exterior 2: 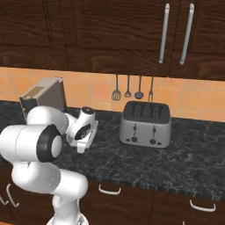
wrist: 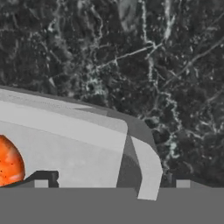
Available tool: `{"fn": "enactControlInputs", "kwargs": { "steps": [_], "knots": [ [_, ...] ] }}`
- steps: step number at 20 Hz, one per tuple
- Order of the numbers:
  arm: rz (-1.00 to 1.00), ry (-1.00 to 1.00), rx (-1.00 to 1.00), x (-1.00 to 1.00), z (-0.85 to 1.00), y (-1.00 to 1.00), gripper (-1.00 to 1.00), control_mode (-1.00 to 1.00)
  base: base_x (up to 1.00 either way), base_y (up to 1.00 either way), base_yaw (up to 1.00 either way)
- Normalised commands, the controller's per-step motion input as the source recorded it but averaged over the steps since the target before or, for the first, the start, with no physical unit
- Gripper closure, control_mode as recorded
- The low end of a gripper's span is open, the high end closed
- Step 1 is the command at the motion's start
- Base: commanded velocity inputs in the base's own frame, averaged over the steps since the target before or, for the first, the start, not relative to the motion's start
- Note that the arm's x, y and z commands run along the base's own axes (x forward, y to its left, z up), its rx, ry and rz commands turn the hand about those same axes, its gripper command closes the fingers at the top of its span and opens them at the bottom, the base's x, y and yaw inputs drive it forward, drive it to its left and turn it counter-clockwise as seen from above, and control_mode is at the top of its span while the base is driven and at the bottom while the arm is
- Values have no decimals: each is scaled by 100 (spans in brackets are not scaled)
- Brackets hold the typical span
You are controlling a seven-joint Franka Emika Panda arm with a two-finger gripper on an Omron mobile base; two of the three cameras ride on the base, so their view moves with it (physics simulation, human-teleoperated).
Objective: Take the meat container that has the shrimp and place it on the second highest rack of the freezer. Then take the vegetable container that has the squashs and place it on the highest rack of the freezer.
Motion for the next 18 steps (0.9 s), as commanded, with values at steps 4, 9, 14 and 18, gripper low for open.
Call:
{"fn": "enactControlInputs", "kwargs": {
  "steps": [4,9,14,18],
  "knots": [
    [0,0,0,-2,-75,10,100,-100,0,0,0],
    [-1,0,0,0,-24,0,100,-100,0,0,0],
    [0,-2,-5,0,0,0,100,-100,0,0,0],
    [7,-5,-2,0,0,0,100,-100,0,0,0]
  ]
}}
